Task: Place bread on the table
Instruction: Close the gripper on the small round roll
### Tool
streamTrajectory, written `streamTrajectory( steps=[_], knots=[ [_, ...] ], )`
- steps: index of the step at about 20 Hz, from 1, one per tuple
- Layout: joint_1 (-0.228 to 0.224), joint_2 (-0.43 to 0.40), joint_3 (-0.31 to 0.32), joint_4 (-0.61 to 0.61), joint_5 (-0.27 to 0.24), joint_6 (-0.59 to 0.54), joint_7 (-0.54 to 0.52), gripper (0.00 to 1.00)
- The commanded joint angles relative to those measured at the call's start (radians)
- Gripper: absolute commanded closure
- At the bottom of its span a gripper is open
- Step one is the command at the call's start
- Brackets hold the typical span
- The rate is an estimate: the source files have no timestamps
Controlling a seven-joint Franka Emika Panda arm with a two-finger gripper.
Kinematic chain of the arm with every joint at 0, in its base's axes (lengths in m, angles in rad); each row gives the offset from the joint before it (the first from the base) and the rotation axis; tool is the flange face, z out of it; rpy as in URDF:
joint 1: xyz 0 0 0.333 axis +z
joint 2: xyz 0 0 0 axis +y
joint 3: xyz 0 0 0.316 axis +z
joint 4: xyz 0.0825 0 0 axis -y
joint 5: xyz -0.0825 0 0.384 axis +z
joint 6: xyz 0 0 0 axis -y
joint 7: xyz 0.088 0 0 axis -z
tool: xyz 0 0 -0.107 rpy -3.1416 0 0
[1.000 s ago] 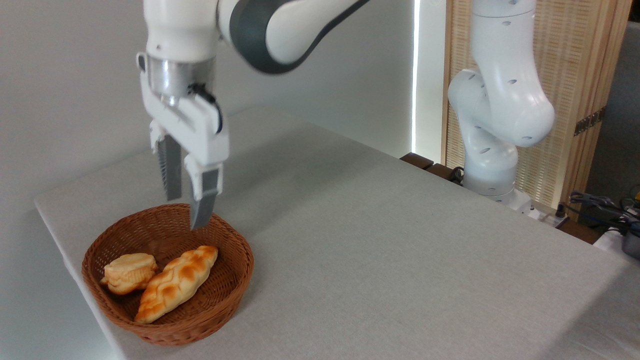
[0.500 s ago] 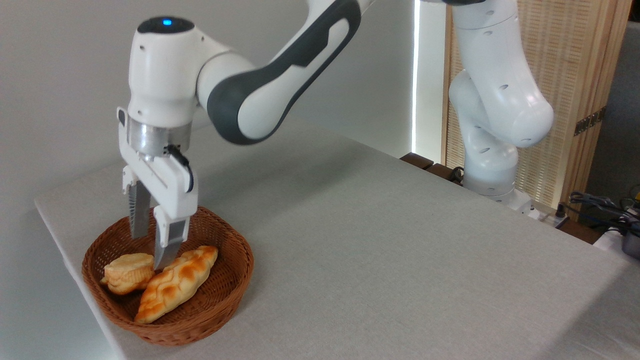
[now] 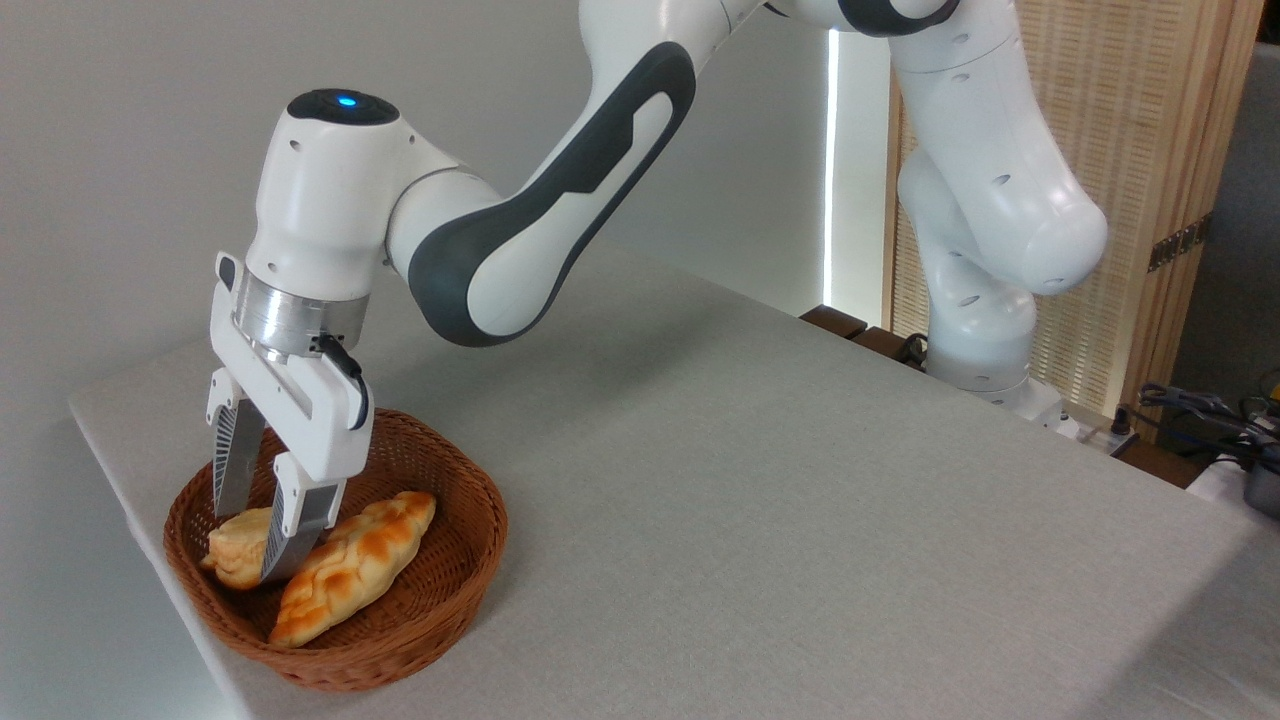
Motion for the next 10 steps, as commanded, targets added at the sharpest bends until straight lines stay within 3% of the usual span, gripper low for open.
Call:
streamTrajectory(
  steps=[1,10],
  knots=[
    [-0.002,0.026,0.003,0.019,-0.005,0.014,0.005,0.0],
    [-0.031,0.037,-0.01,0.012,-0.007,0.004,-0.007,0.0]
  ],
)
